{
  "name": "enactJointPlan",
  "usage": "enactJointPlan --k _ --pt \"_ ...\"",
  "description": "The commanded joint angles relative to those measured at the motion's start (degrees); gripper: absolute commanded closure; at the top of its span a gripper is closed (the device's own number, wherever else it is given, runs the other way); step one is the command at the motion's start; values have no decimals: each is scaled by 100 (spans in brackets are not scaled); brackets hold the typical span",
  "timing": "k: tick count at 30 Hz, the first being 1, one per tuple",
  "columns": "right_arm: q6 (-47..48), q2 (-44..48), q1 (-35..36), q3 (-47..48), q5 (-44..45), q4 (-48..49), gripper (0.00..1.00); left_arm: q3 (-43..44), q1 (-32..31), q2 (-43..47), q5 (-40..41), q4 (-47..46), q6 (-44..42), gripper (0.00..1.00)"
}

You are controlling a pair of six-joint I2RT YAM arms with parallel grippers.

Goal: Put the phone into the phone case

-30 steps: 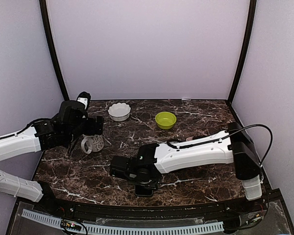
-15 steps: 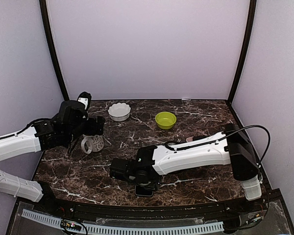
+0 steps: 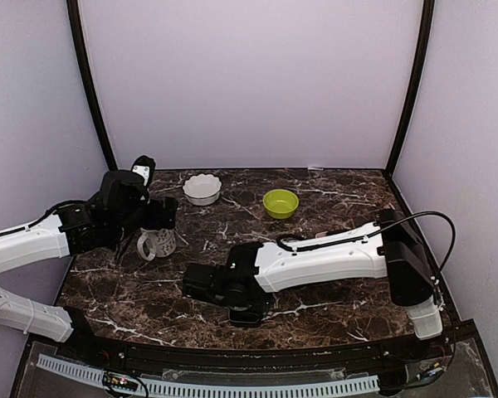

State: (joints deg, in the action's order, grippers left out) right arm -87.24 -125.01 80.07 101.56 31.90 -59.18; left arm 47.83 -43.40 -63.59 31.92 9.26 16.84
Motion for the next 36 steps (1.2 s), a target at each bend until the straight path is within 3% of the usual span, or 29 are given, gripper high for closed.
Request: enactJointPlan --k 1,18,36 --pt "97 5 -23 427 544 -298 100 -29 -31 -1 -29 -56 -75 1" --pt "-348 -258 34 17 285 -289 100 -15 -37 -22 -89 -56 -93 1" --pt "-167 -419 257 -177 -14 -201 100 -20 -33 -39 -97 -56 -102 1"
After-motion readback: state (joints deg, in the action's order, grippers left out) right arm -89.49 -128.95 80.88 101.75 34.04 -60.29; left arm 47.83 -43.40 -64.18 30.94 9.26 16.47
